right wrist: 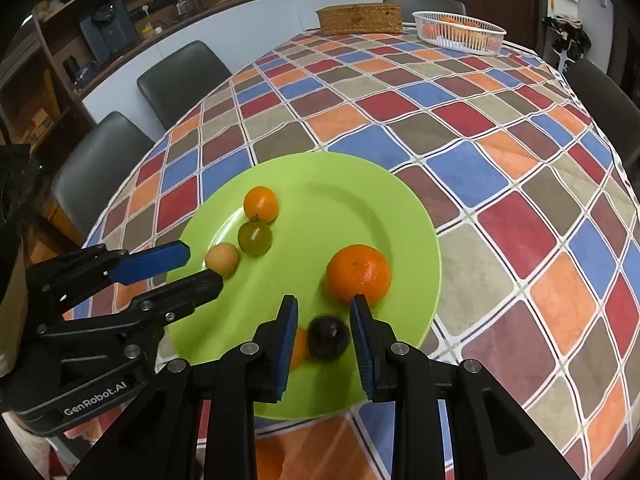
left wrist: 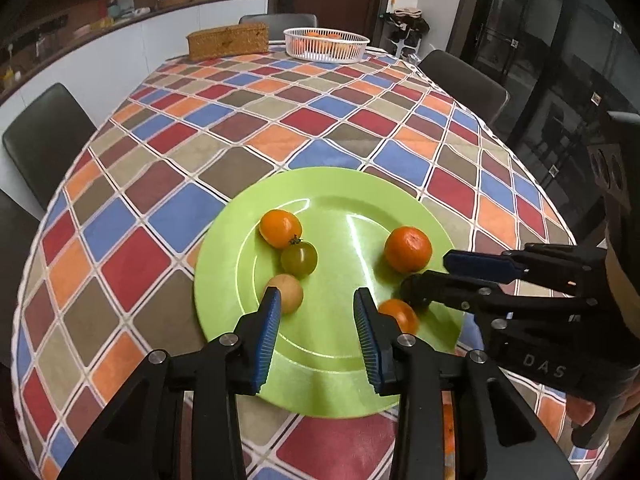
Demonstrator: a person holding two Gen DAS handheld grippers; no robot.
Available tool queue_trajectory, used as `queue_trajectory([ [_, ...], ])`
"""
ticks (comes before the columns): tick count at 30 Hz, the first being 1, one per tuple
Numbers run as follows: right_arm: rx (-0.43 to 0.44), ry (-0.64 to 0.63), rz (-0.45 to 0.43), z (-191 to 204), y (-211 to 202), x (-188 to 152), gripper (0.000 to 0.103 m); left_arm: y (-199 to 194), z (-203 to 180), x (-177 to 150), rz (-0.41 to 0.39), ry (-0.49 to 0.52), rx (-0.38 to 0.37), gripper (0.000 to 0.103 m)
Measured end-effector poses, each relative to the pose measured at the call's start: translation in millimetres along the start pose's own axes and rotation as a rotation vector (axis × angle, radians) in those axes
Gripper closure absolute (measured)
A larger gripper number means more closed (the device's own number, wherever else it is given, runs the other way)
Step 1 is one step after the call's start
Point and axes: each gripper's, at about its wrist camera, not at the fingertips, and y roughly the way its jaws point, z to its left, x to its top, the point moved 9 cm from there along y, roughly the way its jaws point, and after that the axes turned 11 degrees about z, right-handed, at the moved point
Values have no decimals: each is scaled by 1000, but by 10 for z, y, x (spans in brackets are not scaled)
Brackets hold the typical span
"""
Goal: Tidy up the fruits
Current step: 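Lower the orange onto the plate and open the left tool while the right tool releases the plum there, then lift both open tools off the plate toward the remaining fruits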
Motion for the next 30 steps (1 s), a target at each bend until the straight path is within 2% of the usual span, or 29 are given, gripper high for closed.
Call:
queue_trajectory([
  [9, -60, -64, -107, 141, -530, -151, 68, -491, -121, -149, -81, 34, 29, 62],
  [12, -79, -69, -157, 196, -740, -228, 67, -702, -191, -242, -120, 48, 17, 57],
  [18, -73, -58, -229, 316, -1062, -434, 67, -1086, -286, -437, -191, 65, 24, 52],
  [22, -78, -52, -255, 389, -1198, -586, 66, -1254, -315, -557, -225, 76, 61, 47],
  [25, -94, -44, -270, 412, -1255, -700, 58, -1330, -322, -671, -242, 75, 82, 45],
  [30, -121, -47, -267, 428, -1262, -918, 58, -1328, -336, -880, -235, 75, 101, 42],
])
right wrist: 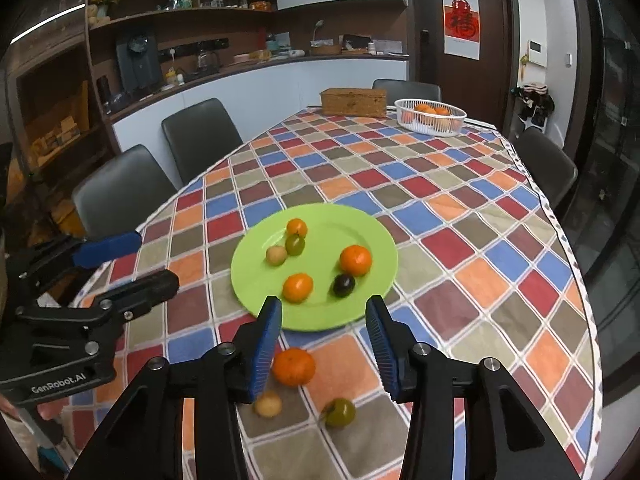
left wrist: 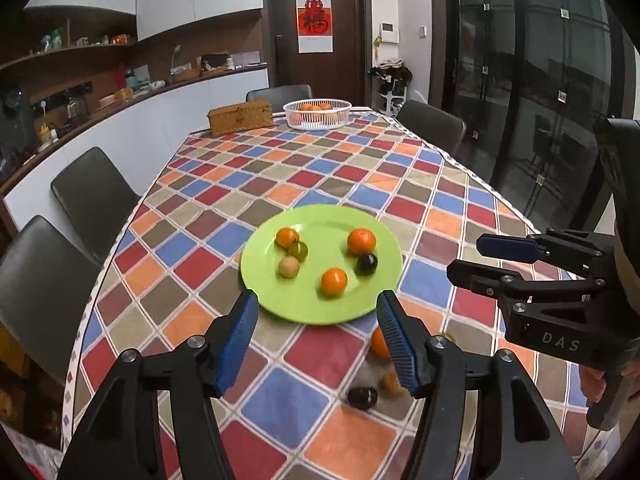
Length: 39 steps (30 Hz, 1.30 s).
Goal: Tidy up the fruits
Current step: 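Lift both open tools off the plate toward the remaining fruits, then grasp the second dark plum with the left tool while the right tool grasps the green tomato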
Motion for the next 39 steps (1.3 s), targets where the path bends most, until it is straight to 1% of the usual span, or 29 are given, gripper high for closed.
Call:
queue_trajectory([
  [9, -26, 7, 47, -13, 66, -372, 58, 53, -56, -344, 34, -5, 15, 39],
  [20, -48, 8, 127, -74, 289, -733, 58, 359, -151, -700, 118, 19, 10, 39],
  [28, -53, 9, 179, -119, 466, -888, 58, 602, -232, -876, 176, 54, -9, 39],
  [39, -49, 11, 224, -158, 652, -966, 58, 873, -303, -966, 226, 97, -32, 39],
])
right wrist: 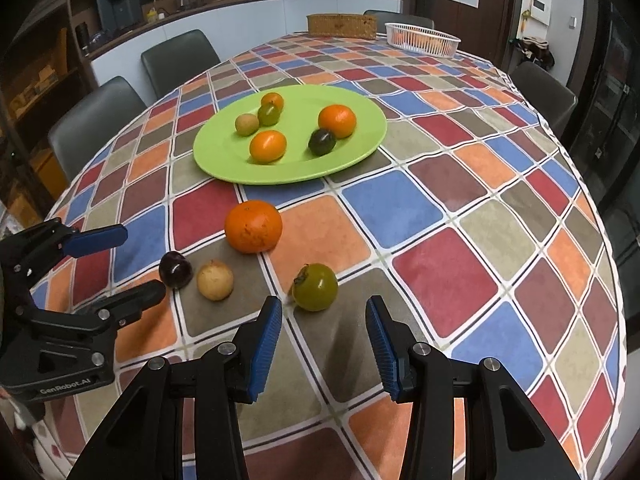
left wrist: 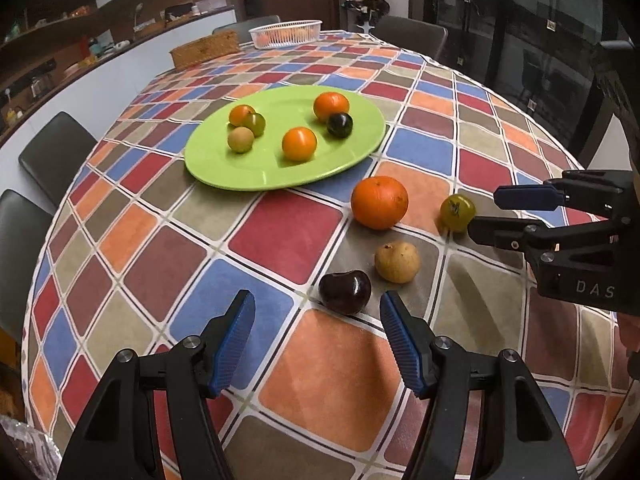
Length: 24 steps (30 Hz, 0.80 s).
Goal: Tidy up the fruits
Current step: 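Grasp the second dark plum with the left tool while the right tool grasps the green tomato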
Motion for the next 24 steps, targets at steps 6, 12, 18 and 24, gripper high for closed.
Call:
queue_trajectory([
  [6, 6, -7, 12, 10, 81, 29, 59, 101, -15, 17, 12, 9, -12, 39],
  [12, 11, -13, 18, 25, 143, 59, 60, 157, -21, 36, 16, 6, -24, 45],
  [18, 20, -12, 24, 33, 189, 101, 65, 188, -39, 50, 18, 6, -46, 57],
  [24, 33, -17, 38, 59, 242, 114, 69, 176, -67, 68, 15, 20, -61, 74],
])
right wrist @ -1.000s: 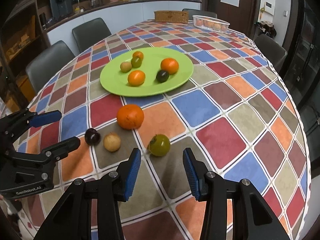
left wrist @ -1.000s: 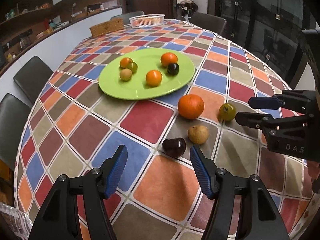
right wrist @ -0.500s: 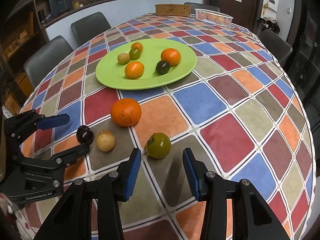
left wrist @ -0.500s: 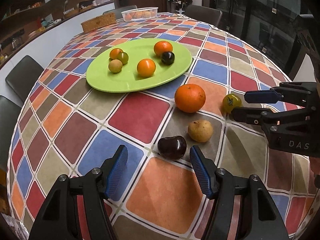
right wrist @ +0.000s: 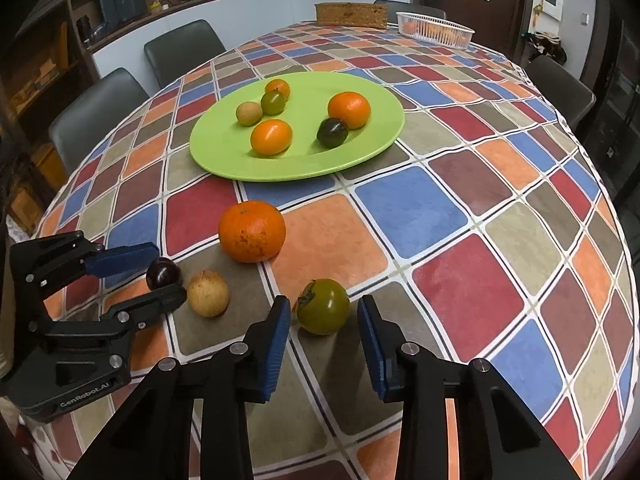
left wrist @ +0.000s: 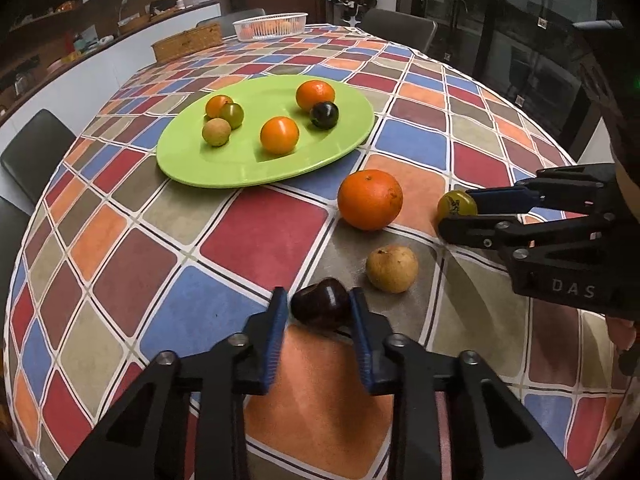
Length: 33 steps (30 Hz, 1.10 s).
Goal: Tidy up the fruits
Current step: 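Grasp the second dark plum with the left tool while the right tool grasps the green tomato, then carry the plum over the green plate with the left tool while the right tool carries the tomato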
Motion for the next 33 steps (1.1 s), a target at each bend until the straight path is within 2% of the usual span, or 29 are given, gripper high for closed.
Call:
queue_trajectory([
  [4, 6, 3, 6, 3, 25, -1, 74, -4, 16, 1, -4, -12, -3, 74],
  [13, 11, 2, -7, 8, -25, -8, 74, -128, 12, 29, -36, -22, -7, 75],
  [33, 26, -14, -138, 127, -578, 169, 74, -682, -10, 227, -166, -25, 9, 75],
])
